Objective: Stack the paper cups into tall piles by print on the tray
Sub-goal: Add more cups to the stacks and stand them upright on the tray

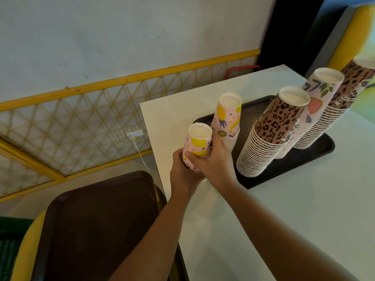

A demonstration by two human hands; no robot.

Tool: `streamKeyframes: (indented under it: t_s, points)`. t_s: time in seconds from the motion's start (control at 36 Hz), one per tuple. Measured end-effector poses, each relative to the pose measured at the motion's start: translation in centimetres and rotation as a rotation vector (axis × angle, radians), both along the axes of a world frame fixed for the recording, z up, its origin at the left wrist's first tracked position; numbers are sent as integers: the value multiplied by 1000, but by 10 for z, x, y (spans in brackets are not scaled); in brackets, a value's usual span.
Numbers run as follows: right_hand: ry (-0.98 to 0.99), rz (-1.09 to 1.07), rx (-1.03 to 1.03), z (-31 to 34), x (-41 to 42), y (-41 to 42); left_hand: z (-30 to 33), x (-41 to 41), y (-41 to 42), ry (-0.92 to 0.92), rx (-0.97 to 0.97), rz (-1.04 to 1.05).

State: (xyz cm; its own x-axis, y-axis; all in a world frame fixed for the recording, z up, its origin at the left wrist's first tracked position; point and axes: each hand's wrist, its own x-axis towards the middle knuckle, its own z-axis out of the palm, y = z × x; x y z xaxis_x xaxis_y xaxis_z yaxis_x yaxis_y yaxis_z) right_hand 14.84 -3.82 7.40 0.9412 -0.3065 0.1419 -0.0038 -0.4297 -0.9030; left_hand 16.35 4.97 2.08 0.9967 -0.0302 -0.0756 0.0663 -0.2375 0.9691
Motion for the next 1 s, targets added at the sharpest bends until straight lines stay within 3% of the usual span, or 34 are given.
streamKeyframes:
  t_s: [0.17, 0.39, 1.0]
  points:
    - [-9, -5, -19, 5, 1, -3, 1, -2, 3, -77, 53, -79]
    - [-9, 1, -5, 12, -2, -8, 1, -2, 2, -50, 105, -72]
    - [-10, 9, -2, 28, 2, -20, 5, 0, 5, -38, 77, -145]
